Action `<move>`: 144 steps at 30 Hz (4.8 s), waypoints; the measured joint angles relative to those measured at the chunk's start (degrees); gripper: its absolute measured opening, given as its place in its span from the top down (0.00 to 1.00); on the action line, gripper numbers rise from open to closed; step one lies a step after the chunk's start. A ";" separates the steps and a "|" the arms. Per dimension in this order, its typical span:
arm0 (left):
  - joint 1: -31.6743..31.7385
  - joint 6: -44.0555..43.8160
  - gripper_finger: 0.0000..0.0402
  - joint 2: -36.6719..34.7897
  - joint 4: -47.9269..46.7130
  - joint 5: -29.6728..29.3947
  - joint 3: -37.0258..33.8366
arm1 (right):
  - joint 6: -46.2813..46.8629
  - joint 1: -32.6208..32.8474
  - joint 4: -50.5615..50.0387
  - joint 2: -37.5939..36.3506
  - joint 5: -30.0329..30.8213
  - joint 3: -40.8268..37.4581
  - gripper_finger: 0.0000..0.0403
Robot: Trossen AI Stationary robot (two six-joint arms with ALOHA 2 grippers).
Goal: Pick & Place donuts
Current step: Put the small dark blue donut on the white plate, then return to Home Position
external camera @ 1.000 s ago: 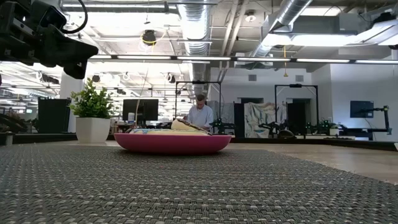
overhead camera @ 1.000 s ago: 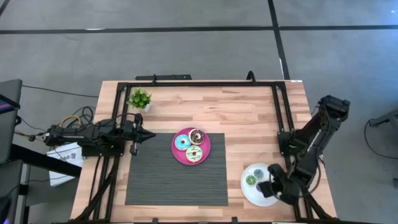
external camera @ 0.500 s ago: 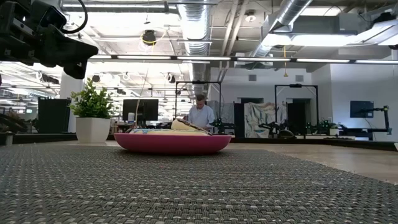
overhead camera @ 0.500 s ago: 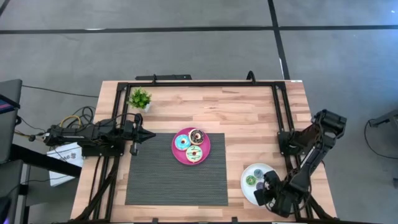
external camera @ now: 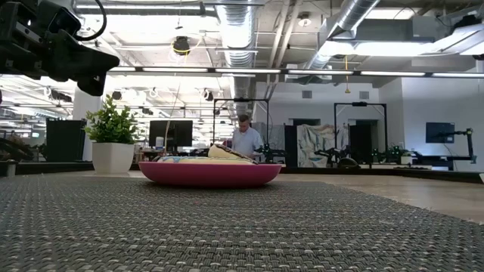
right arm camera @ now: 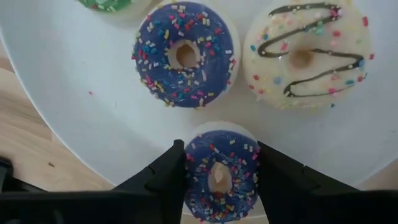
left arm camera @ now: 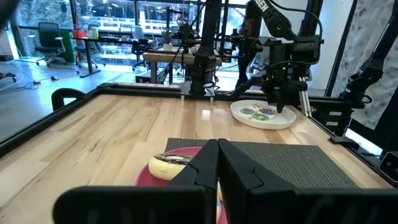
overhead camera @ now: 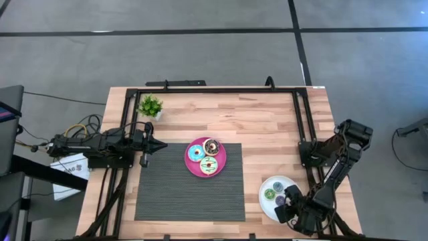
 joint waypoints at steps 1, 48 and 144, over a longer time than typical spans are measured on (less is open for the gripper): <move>-0.02 0.00 1.00 -0.02 -0.01 0.02 0.00 | -0.01 -0.05 0.01 0.00 0.00 0.00 0.59; -0.01 0.00 1.00 -0.02 0.00 0.02 0.00 | -46.55 -26.66 -25.11 -0.02 2.32 21.42 0.49; 0.00 0.00 1.00 -0.01 -0.01 0.02 0.00 | -124.48 -66.12 36.34 -82.11 -5.81 -41.55 1.00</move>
